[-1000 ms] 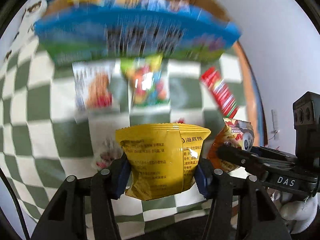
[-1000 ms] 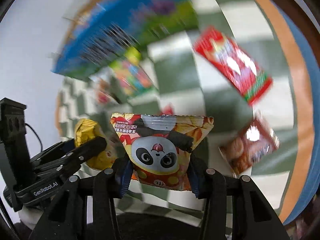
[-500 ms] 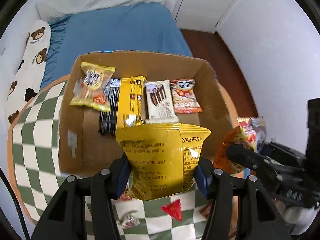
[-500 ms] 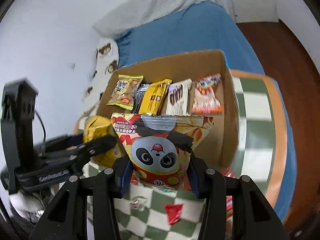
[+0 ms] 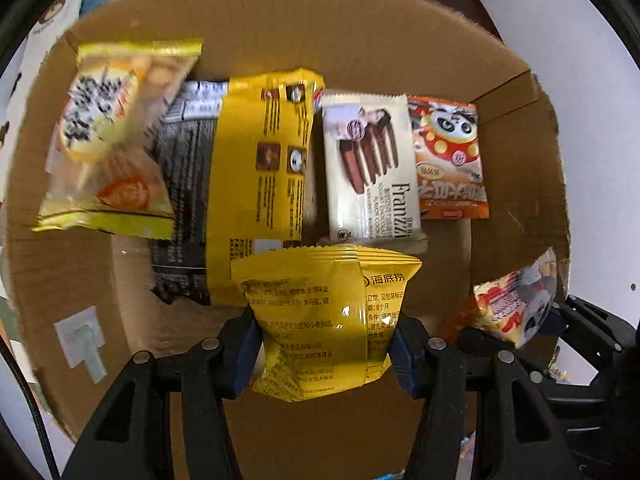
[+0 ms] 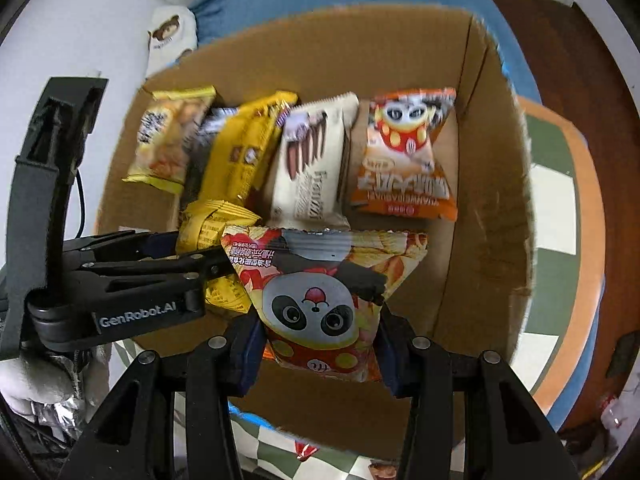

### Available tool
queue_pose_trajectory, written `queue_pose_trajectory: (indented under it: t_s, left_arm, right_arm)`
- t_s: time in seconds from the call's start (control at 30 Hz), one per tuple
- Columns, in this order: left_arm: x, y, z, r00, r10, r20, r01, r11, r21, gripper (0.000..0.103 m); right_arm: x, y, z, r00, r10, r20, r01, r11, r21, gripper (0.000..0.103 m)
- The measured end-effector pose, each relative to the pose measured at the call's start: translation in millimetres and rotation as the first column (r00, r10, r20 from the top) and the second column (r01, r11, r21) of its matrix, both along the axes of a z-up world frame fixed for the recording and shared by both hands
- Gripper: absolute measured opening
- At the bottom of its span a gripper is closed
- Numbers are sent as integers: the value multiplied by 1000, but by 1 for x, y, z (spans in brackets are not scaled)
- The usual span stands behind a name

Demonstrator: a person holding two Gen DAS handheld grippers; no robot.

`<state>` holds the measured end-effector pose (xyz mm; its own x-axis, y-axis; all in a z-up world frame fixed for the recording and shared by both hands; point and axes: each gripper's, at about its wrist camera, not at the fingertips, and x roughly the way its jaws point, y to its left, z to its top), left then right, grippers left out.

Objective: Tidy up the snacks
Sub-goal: 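Carry both bags over the cardboard box with both tools, then open both tools to drop the bags into the box and withdraw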

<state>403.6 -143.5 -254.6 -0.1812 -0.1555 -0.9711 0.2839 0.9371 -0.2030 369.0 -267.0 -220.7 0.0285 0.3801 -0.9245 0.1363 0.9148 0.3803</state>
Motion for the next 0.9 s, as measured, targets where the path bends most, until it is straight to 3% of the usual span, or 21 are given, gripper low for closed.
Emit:
queue_pose_trajectory:
  t_s: [0.1,0.27,0.53,0.9]
  left_arm:
    - [-1,4,-5,1000,12,0,-12,1000,6,55]
    - [-1,8,-6,1000,8,2,-8,1000,6,77]
    - [-5,19,28,993,1,116,-4,1000,26,77]
    - [-50,43,88,944,21,330,-29,999,18,77]
  right_arm:
    - [1,0,-15,998,15,-64,-16,1000,-2,55]
    - [2,2,-24,995,24,-96,-24,1000,6,67]
    - [1,12,-5,999,20,-32,-24,994,-111,73]
    - [-31,8,44,991,-35,132,62,978,-201,73]
